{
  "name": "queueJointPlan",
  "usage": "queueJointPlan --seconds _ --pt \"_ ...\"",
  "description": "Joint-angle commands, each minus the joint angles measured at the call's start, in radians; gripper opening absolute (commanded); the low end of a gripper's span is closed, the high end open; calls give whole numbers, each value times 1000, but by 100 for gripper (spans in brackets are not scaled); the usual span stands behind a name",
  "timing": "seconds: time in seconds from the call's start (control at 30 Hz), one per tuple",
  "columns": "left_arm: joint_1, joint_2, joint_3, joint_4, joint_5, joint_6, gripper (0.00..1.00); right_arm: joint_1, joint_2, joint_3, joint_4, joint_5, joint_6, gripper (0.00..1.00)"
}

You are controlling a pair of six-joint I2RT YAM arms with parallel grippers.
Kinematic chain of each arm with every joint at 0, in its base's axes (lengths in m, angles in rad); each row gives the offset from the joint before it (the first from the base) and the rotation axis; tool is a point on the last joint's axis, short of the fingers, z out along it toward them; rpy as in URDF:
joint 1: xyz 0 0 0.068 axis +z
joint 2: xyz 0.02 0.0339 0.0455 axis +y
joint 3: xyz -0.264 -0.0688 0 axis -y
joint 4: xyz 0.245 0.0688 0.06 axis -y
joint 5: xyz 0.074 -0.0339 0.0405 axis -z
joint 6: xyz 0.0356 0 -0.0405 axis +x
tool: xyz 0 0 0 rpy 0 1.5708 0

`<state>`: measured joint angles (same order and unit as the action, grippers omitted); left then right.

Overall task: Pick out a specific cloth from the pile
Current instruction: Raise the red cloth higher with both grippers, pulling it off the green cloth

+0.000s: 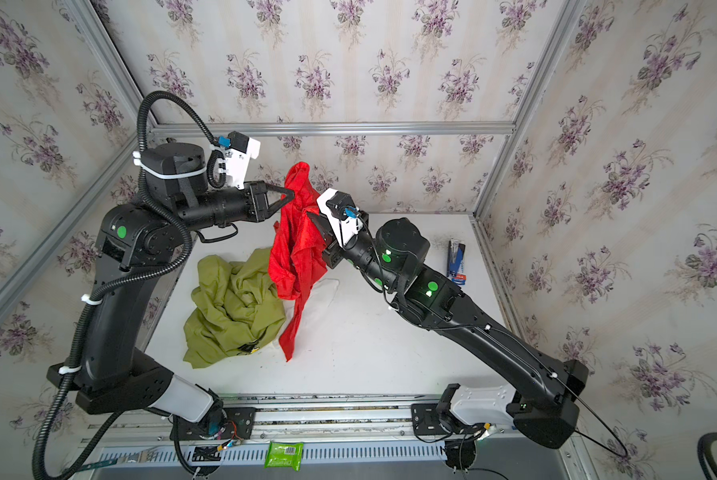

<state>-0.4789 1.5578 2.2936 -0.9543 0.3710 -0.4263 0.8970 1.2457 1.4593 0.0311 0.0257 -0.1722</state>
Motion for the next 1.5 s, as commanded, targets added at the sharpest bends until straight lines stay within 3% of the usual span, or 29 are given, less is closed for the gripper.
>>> queueJointPlan --seconds 0.0,0.63,1.47 --pt "-2 -6 3 68 43 -27 0 0 -2 29 29 -6 -8 0" --pt "-74 5 3 140 62 -81 0 -59 -28 16 19 9 -15 0" --pt "-161 36 3 175 49 -97 0 -126 -142 -121 7 47 14 0"
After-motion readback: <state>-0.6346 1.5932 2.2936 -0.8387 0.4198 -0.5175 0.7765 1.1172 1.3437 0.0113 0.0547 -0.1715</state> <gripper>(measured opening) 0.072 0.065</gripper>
